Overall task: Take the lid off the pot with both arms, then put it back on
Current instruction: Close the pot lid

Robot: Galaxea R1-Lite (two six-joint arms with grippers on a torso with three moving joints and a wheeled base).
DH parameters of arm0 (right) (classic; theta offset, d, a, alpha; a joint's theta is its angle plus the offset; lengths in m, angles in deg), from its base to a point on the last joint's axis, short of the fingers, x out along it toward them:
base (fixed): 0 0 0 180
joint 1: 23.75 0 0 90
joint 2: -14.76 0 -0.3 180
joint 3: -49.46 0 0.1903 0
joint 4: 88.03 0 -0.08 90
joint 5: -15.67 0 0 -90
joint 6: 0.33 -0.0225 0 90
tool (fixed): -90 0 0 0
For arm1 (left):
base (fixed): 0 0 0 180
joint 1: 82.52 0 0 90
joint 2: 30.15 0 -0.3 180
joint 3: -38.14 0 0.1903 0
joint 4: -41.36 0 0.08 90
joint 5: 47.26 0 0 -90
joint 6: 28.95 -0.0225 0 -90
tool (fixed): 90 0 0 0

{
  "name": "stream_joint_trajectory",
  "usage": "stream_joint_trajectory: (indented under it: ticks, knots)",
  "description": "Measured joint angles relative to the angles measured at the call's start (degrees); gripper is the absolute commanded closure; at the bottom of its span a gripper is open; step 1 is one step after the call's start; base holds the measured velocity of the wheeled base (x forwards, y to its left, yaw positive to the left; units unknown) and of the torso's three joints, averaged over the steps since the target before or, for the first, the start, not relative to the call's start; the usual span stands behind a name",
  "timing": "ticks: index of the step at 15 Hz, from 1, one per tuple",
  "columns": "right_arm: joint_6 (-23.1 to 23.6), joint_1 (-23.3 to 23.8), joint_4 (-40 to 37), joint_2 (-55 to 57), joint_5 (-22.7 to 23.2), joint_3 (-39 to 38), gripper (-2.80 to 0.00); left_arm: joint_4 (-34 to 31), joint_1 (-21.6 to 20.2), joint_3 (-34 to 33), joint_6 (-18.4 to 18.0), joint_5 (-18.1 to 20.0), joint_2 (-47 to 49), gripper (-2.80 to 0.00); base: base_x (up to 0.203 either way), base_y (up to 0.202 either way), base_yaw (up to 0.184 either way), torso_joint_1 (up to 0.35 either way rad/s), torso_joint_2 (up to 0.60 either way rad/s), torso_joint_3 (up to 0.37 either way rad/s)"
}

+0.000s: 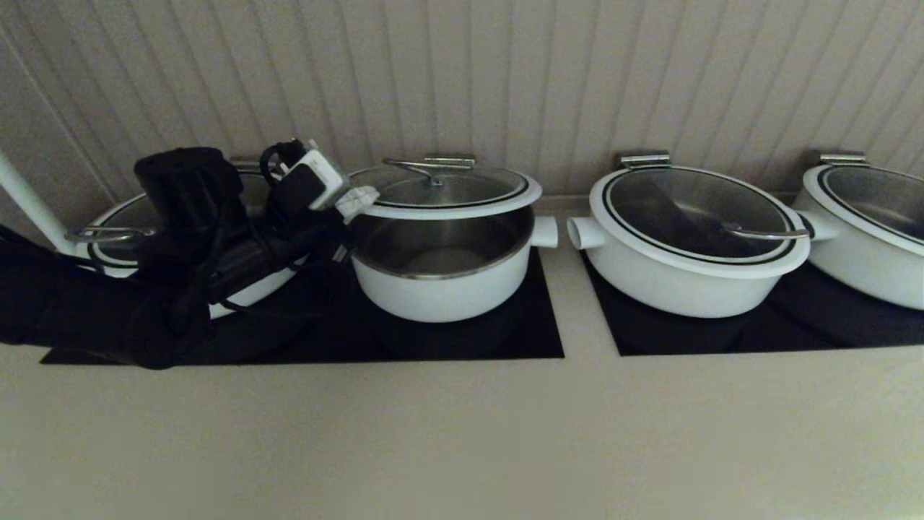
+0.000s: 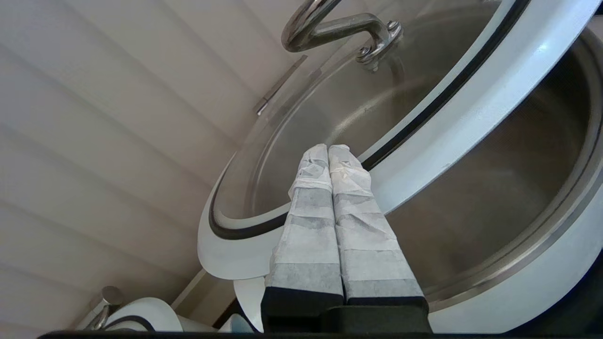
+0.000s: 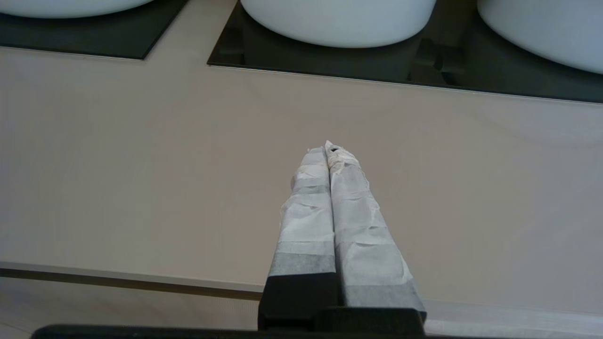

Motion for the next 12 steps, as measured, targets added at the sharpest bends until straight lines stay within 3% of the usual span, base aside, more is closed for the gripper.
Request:
stream_joint_trajectory:
  ticks: [12]
  knots:
    - [0.0, 0.0, 0.0, 0.0, 0.02, 0.0, 0.0, 1.09, 0.0, -1.36, -0.04, 0.0, 1.49, 0.0, 0.0, 0.0, 0.0, 0.0, 0.0, 0.0]
